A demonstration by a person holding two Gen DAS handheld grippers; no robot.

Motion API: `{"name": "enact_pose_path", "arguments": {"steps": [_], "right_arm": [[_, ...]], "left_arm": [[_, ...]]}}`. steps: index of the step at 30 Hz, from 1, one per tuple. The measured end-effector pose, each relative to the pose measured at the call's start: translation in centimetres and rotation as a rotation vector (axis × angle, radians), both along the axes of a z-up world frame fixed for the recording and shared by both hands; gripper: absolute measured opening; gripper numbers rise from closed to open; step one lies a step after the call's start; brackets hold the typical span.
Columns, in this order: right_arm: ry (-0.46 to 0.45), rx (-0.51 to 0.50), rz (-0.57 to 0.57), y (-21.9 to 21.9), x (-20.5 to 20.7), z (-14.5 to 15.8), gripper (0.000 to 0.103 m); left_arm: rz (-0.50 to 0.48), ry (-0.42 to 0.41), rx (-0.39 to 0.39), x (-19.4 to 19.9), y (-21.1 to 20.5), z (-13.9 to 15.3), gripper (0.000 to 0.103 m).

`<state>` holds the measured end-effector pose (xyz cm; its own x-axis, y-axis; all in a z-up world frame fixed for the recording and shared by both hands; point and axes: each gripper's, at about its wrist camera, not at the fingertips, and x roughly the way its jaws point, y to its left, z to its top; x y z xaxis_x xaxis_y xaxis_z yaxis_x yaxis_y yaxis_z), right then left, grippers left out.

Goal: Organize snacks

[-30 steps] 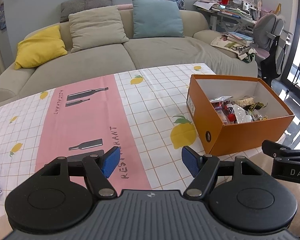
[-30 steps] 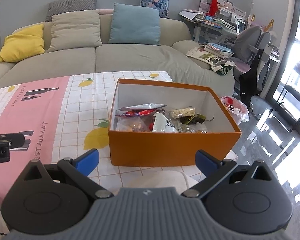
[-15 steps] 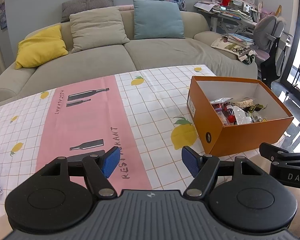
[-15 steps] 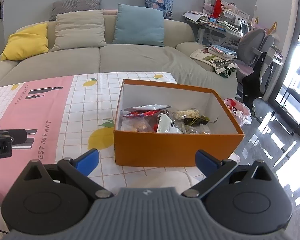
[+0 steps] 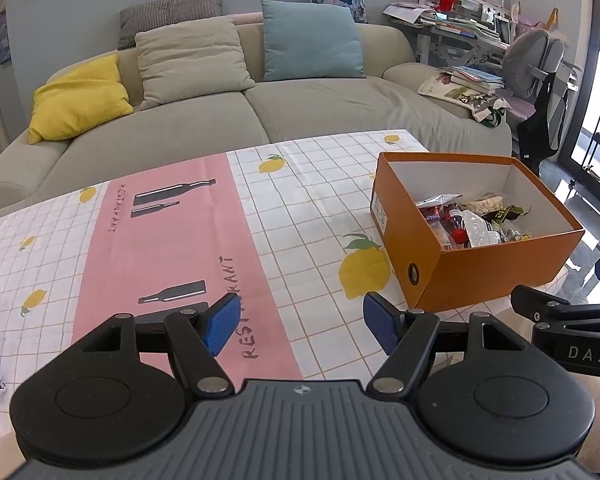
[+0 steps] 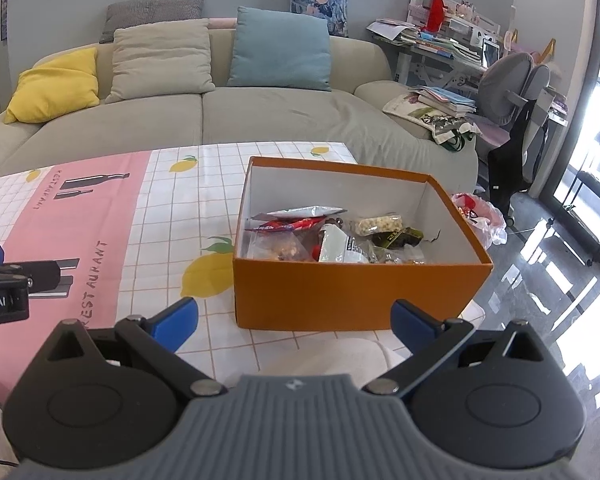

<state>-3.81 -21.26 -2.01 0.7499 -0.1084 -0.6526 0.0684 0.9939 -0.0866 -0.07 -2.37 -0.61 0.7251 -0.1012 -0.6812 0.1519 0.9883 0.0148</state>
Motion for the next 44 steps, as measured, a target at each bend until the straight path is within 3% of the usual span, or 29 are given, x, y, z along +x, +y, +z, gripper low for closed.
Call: {"name": "enact_pose_path", "arguments": {"steps": [44], "right_arm": [[0.026, 0.008, 0.031, 0.58, 0.07, -0.19, 0.1]], "left_arm": [[0.014, 0.015, 0.006, 0.39, 0.44, -0.41, 0.082]]}}
